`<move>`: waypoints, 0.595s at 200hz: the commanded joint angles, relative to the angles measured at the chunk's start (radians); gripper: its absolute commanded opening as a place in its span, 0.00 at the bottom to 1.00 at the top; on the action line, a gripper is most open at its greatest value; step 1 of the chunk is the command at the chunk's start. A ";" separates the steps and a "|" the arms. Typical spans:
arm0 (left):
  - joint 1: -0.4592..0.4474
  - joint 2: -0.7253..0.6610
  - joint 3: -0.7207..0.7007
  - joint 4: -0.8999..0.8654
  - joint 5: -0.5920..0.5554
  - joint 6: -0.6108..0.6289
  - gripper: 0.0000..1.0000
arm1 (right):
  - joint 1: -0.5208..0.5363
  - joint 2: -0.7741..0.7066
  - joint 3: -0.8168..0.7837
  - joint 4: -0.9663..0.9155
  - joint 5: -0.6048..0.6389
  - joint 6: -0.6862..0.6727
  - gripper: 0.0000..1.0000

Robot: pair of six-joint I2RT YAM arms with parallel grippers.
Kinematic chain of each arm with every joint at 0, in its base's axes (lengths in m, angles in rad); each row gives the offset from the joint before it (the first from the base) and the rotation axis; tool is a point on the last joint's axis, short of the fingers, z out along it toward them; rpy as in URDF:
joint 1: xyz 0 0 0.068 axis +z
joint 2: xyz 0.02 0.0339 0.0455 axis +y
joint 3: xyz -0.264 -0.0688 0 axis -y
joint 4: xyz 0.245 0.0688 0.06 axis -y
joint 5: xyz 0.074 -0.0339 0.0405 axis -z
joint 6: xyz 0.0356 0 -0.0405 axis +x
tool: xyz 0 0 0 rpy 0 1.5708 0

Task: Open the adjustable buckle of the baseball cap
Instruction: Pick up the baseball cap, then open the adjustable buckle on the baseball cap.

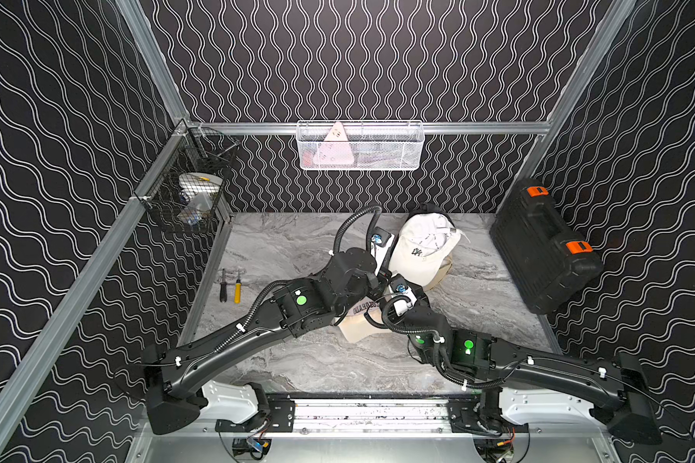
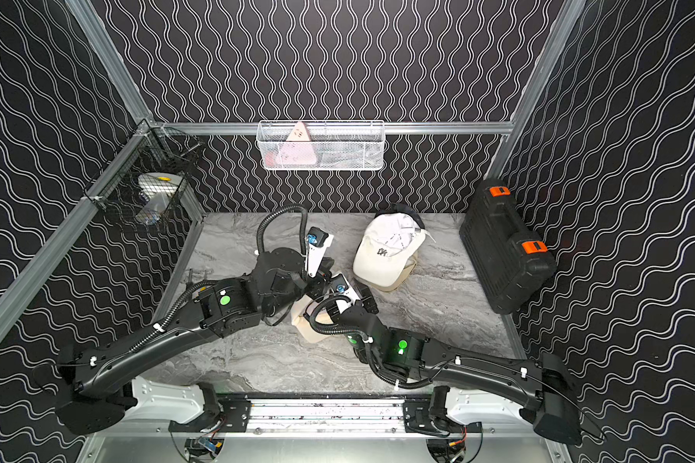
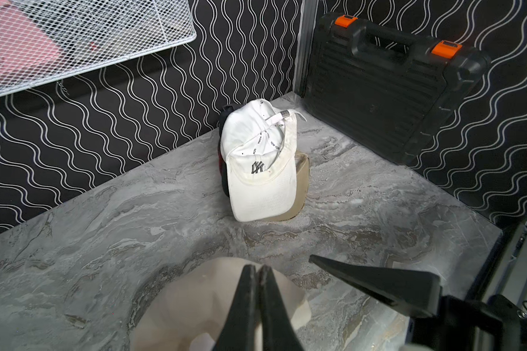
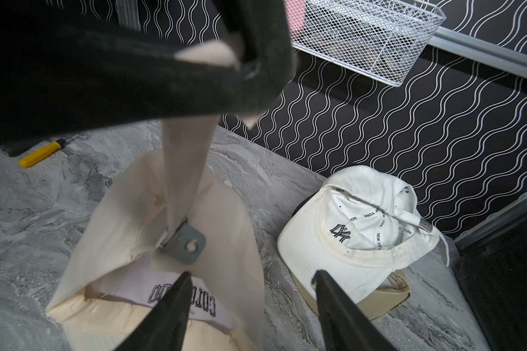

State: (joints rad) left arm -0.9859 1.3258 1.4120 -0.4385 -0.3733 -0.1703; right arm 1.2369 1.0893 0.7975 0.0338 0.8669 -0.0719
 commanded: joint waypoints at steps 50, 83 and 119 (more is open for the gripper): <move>0.000 0.009 0.031 0.055 -0.001 -0.018 0.00 | 0.034 -0.036 -0.058 0.044 -0.126 -0.206 0.65; 0.000 0.015 0.051 0.043 0.012 -0.021 0.00 | 0.035 -0.038 -0.060 0.065 -0.128 -0.240 0.65; 0.000 0.024 0.080 0.017 0.021 -0.018 0.00 | 0.039 -0.022 -0.066 0.126 -0.128 -0.295 0.63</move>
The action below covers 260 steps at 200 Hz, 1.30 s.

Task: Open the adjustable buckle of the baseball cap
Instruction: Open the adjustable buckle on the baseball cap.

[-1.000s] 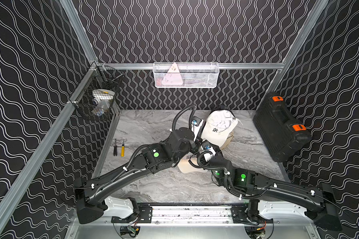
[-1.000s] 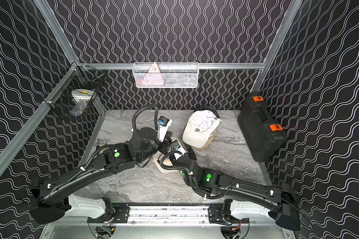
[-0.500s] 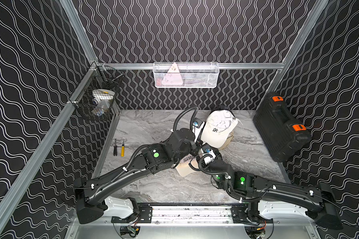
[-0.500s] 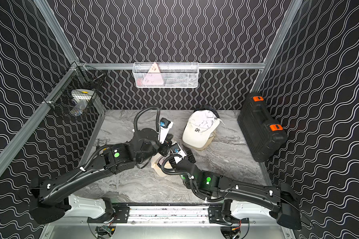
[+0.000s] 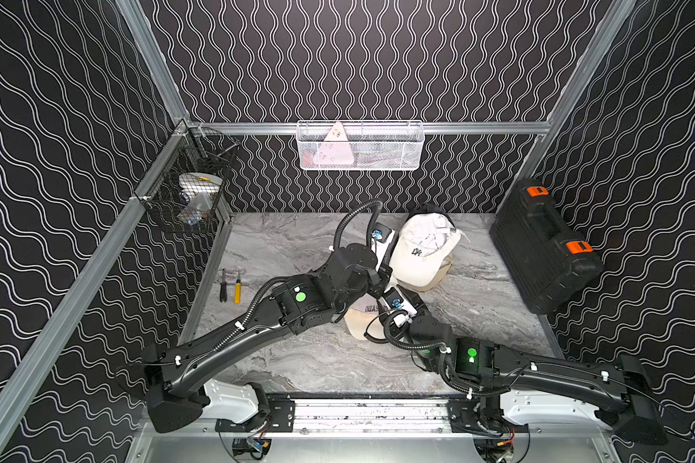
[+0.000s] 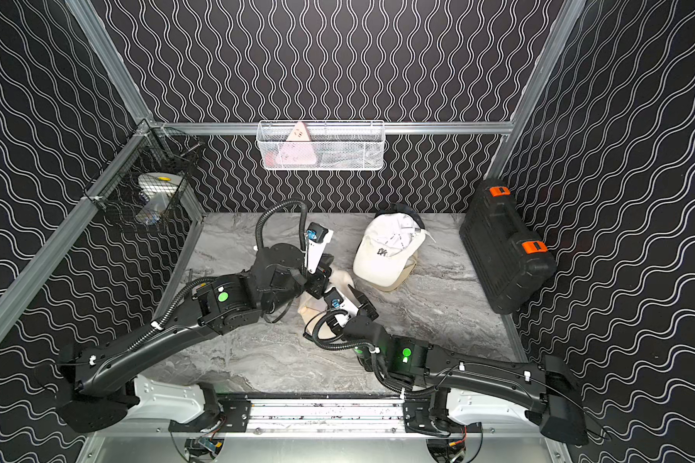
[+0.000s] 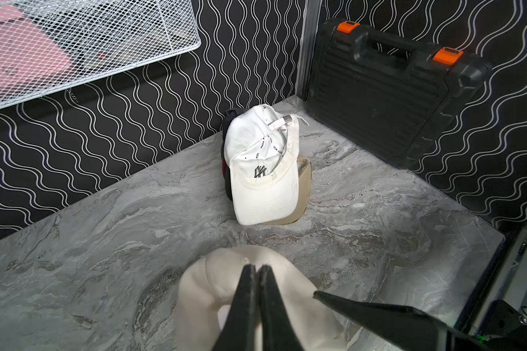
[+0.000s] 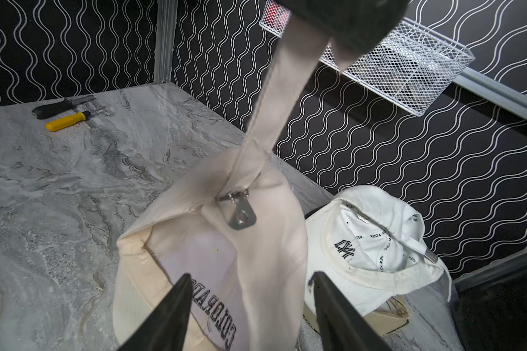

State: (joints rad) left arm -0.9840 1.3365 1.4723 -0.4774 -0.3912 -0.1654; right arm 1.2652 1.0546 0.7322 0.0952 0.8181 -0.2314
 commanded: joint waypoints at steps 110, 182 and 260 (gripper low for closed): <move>-0.002 0.018 0.037 0.042 0.075 -0.048 0.00 | 0.020 0.043 -0.014 0.284 -0.044 -0.274 0.52; -0.002 0.000 0.008 0.073 0.117 -0.074 0.00 | 0.023 0.003 -0.027 0.339 -0.129 -0.196 0.10; 0.001 -0.054 -0.061 0.073 0.059 -0.068 0.00 | 0.023 -0.163 -0.035 0.226 -0.140 -0.070 0.00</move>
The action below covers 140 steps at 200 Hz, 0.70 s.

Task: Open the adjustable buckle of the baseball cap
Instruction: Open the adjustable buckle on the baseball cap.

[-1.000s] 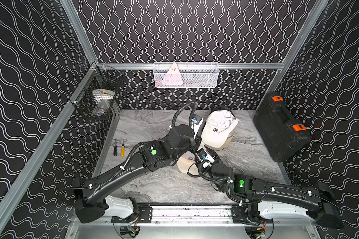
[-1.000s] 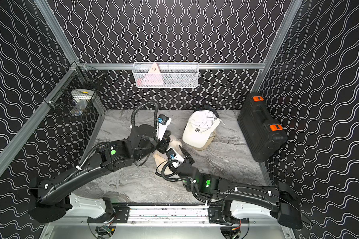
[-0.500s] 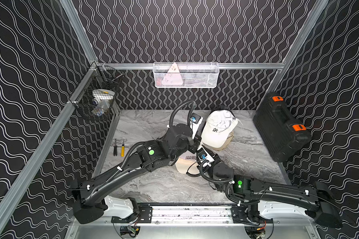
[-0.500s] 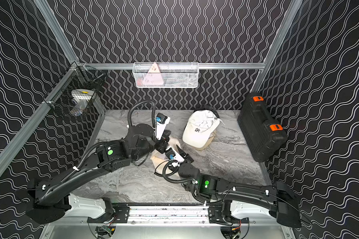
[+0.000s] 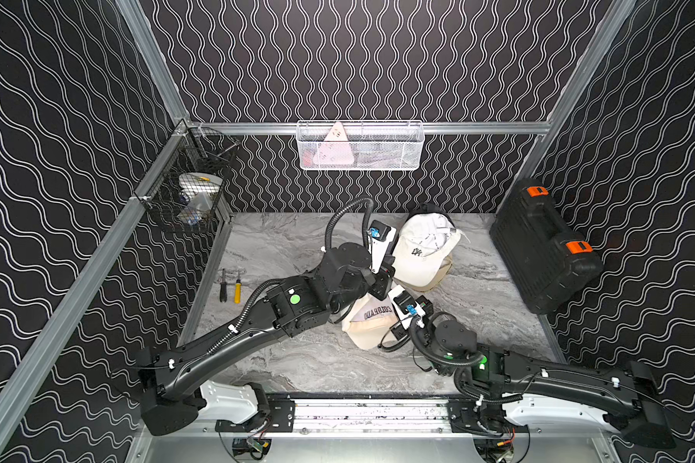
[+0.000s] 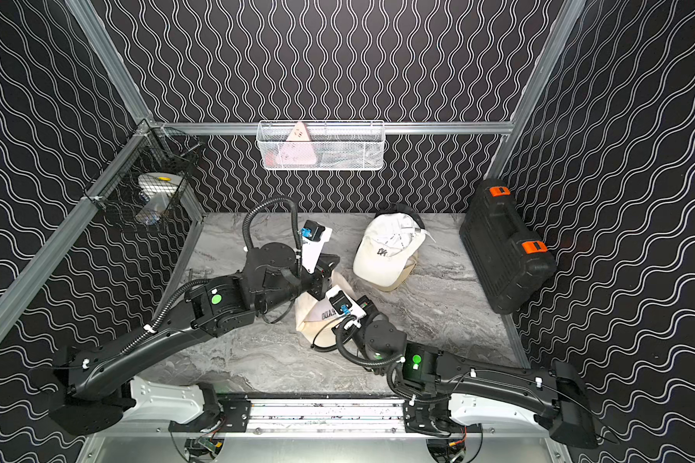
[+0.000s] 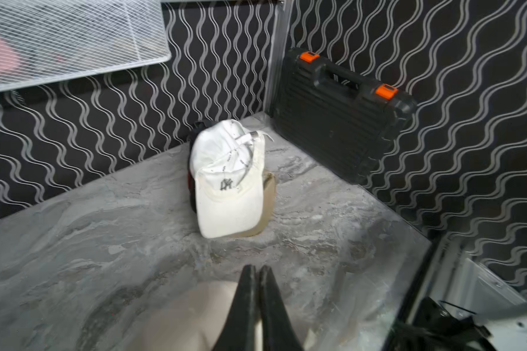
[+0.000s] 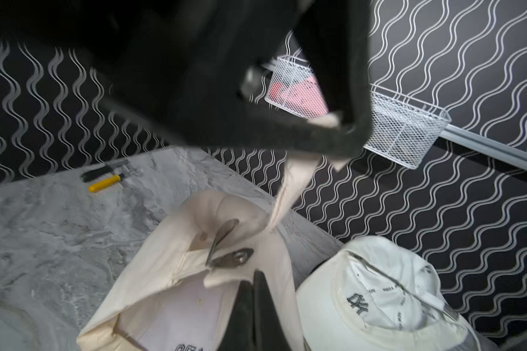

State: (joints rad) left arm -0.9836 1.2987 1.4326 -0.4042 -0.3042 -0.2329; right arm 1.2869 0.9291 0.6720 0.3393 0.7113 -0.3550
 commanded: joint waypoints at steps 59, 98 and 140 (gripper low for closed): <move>0.003 -0.093 -0.102 0.001 -0.072 0.006 0.00 | -0.003 -0.072 0.079 -0.114 0.067 0.116 0.00; 0.003 -0.136 -0.123 0.012 -0.064 0.010 0.00 | -0.019 -0.032 0.110 -0.181 0.115 0.143 0.00; 0.003 -0.164 -0.133 0.026 -0.060 0.015 0.00 | -0.071 0.010 0.145 -0.271 0.092 0.211 0.00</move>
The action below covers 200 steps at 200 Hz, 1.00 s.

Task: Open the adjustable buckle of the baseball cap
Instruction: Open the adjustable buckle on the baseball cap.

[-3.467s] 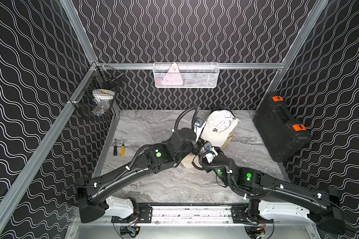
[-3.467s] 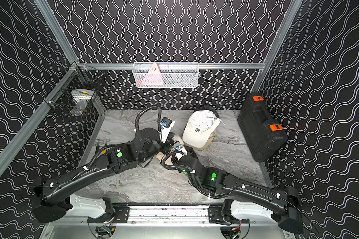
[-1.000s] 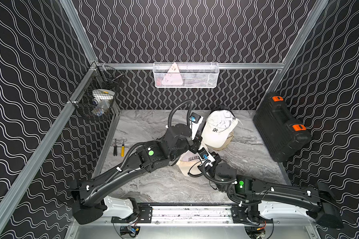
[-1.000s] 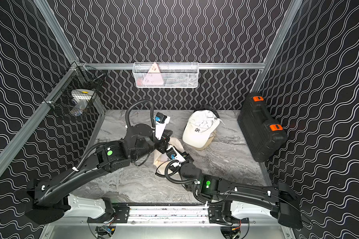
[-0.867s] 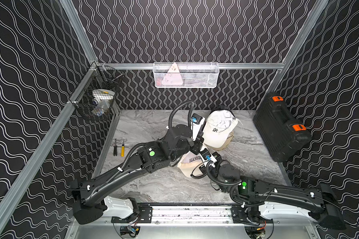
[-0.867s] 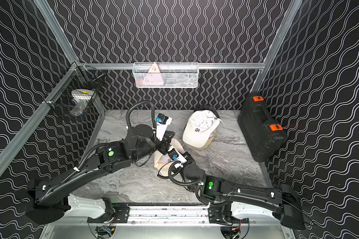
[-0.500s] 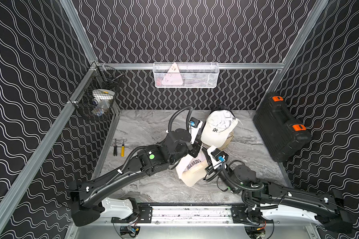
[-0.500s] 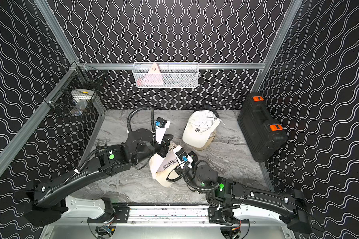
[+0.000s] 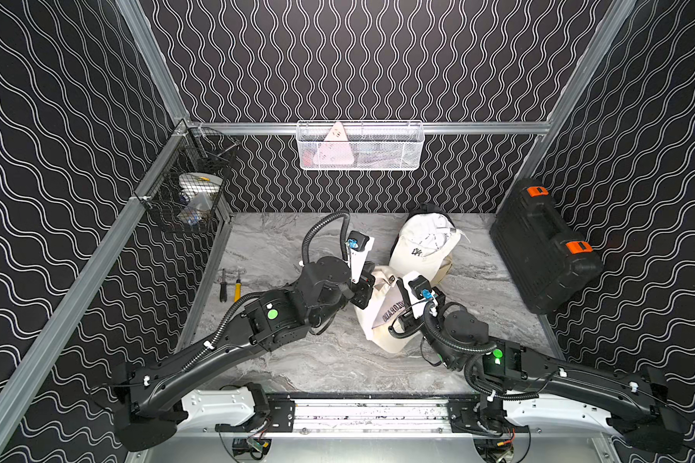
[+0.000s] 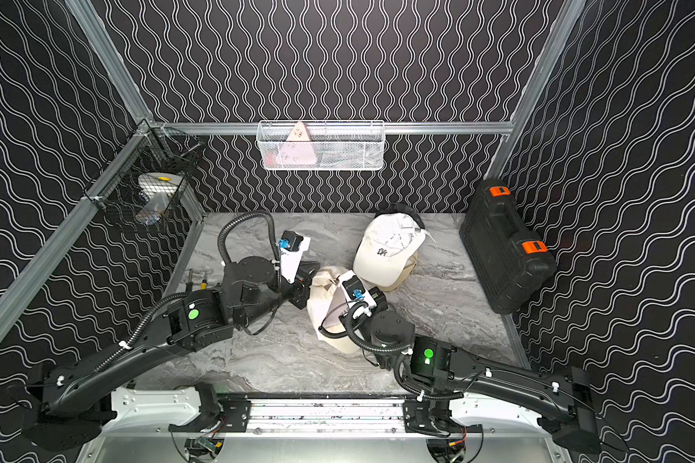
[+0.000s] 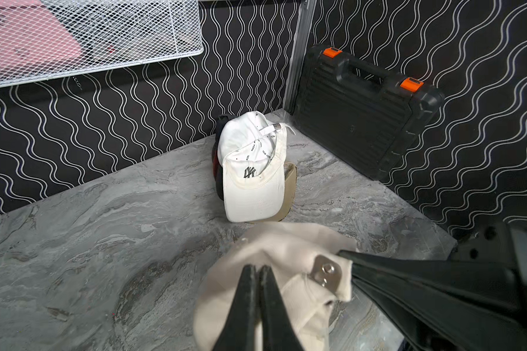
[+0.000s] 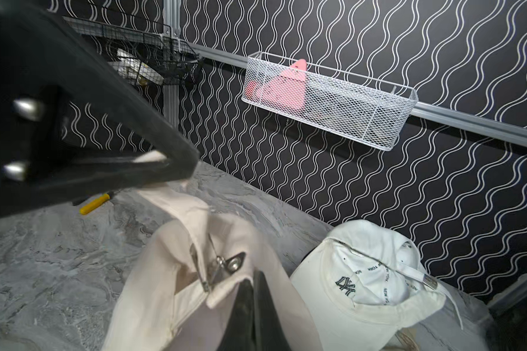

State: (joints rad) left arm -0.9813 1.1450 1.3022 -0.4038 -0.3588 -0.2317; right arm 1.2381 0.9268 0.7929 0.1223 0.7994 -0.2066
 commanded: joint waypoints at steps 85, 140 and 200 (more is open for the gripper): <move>0.001 -0.016 -0.054 0.026 -0.037 0.028 0.00 | -0.169 0.017 0.095 -0.222 -0.125 0.235 0.00; 0.001 -0.046 -0.108 0.089 -0.047 0.063 0.57 | -0.183 0.062 0.191 -0.373 -0.153 0.307 0.00; 0.001 -0.090 -0.147 0.129 -0.060 0.118 0.66 | -0.282 0.242 0.465 -0.740 -0.307 0.471 0.00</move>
State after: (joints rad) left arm -0.9810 1.0615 1.1675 -0.3237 -0.4187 -0.1547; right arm 0.9722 1.1358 1.2007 -0.4671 0.5705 0.1764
